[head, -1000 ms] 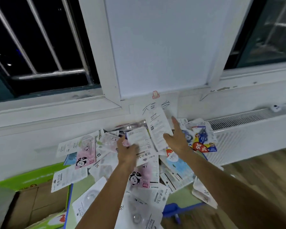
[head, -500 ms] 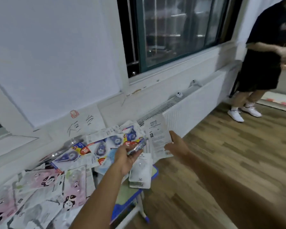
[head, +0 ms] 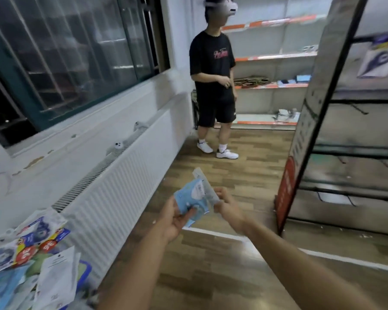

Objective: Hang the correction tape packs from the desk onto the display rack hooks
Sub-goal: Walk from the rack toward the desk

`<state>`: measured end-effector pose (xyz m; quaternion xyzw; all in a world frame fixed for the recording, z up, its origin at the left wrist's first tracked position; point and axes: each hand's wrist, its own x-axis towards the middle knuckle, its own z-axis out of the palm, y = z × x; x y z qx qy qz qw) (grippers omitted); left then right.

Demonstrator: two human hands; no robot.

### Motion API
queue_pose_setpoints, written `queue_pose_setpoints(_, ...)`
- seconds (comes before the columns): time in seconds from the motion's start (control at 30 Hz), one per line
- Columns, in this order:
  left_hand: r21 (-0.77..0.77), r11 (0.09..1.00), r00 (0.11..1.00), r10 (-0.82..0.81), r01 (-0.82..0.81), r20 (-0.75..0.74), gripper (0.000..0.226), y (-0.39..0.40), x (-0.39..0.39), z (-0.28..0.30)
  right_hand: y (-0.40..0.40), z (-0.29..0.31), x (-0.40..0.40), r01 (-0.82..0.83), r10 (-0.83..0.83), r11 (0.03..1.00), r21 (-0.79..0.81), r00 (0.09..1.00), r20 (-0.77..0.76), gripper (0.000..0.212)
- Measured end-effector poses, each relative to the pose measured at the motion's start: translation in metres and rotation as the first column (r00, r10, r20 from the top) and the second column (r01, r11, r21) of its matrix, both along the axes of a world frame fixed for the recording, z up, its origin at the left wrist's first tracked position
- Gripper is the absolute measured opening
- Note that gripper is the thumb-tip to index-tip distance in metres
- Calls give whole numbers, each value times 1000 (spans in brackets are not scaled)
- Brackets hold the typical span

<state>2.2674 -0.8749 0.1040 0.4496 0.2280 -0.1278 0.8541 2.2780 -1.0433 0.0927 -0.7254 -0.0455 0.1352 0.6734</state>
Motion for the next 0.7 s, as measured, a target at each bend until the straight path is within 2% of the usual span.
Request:
queue_pose_setpoints(0.07, -29, 990, 989, -140, 141, 41, 30, -45, 11, 0, -44, -7, 4, 80, -80, 997, 5, 997, 3, 40)
queue_pose_setpoints(0.17, -115, 946, 951, -291, 302, 106, 62, -105, 33, -6, -105, -17, 9, 209, -209, 978, 10, 978, -17, 32)
queue_pose_setpoints(0.2, -97, 933, 934, -332, 346, 131, 60, -124, 41, -9, -124, -19, 10, 245, -245, 969, 15, 969, -16, 31)
queue_pose_setpoints(0.3, 53, 894, 885, -447, 444, 130, 31, -186, 63, -19, -177, -21, 14, 360, -360, 933, 4, 933, 15, 32)
queue_pose_setpoints(0.4, 199, 828, 834, -546, 524, 80, 18, -250, 86, -29, -229, -24, 20, 465, -456, 876, -125, 885, 97, 68)
queue_pose_setpoints(0.47, 310, 769, 797, -601, 560, 52, 10, -289, 105, -30, -265, -24, 27, 513, -490, 816, -267, 858, 152, 77)
queue_pose_setpoints(0.53, 441, 690, 749, -660, 573, 58, 7, -326, 130, -34, -302, -25, 38, 564, -545, 759, -324, 824, 156, 83)
queue_pose_setpoints(0.6, 509, 640, 713, -697, 576, 70, 10, -360, 157, -34, -338, -23, 50, 611, -607, 738, -288, 787, 115, 90)
queue_pose_setpoints(0.7, 533, 607, 681, -728, 589, 77, 10, -407, 189, -25, -385, -15, 66, 672, -651, 677, -299, 737, 183, 78)
